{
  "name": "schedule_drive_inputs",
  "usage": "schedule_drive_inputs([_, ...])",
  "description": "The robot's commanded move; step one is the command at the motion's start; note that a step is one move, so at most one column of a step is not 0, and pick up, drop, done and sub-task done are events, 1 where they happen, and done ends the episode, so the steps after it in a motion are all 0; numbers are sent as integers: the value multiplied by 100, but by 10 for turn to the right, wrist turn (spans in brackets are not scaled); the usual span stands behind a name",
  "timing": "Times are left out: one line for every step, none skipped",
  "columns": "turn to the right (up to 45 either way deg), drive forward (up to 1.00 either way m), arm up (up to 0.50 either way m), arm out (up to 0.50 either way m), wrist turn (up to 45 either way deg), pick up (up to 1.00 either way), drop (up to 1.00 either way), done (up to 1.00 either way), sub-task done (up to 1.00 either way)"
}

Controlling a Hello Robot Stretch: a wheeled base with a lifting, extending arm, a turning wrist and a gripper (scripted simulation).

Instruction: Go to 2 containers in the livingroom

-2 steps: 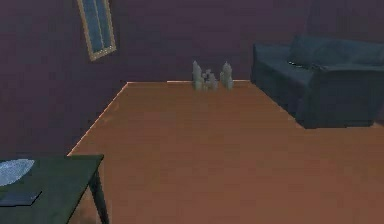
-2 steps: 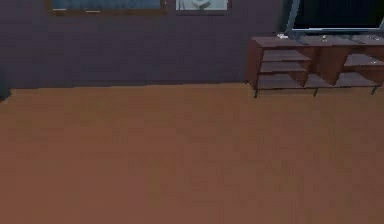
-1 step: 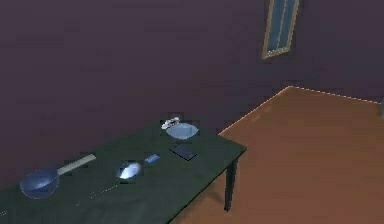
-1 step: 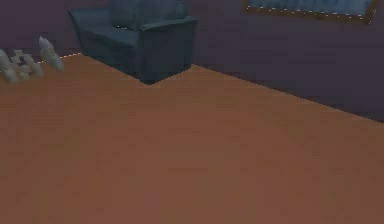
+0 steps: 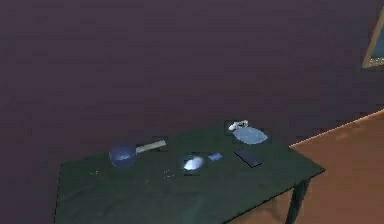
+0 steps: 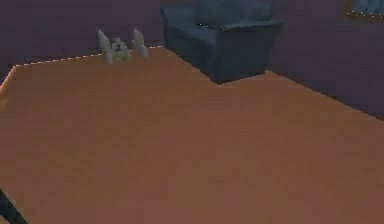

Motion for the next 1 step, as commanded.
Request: schedule_drive_inputs([0, 0, 0, 0, 0, 0, 0, 100, 0])
